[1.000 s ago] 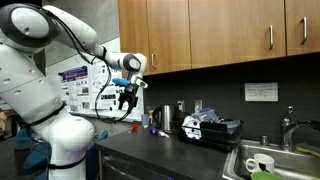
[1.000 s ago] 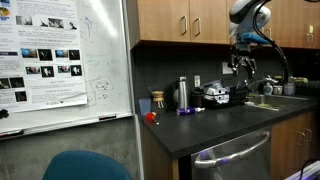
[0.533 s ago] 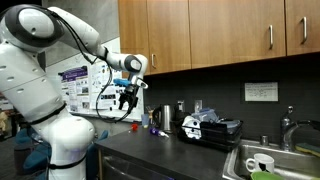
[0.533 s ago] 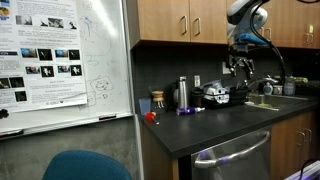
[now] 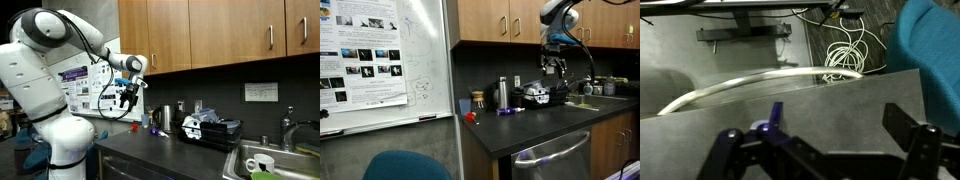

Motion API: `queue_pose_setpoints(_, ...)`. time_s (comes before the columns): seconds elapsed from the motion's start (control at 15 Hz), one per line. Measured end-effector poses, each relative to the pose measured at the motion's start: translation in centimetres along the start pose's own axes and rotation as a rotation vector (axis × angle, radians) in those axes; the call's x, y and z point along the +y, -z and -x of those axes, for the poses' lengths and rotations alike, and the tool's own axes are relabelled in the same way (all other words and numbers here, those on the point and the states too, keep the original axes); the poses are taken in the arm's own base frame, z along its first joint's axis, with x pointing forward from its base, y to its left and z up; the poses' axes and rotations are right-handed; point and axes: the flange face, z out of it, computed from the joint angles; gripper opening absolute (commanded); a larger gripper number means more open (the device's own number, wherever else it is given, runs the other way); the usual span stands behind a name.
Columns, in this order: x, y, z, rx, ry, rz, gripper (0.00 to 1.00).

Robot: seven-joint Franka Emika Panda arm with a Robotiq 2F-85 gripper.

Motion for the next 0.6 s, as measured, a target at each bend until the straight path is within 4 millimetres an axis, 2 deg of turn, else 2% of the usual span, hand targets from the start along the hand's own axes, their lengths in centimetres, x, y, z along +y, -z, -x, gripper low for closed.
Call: queue_pose_setpoints(0.6, -0.7, 0.3, -4.3, -0.009, -0.1, -0.001, 1.0)
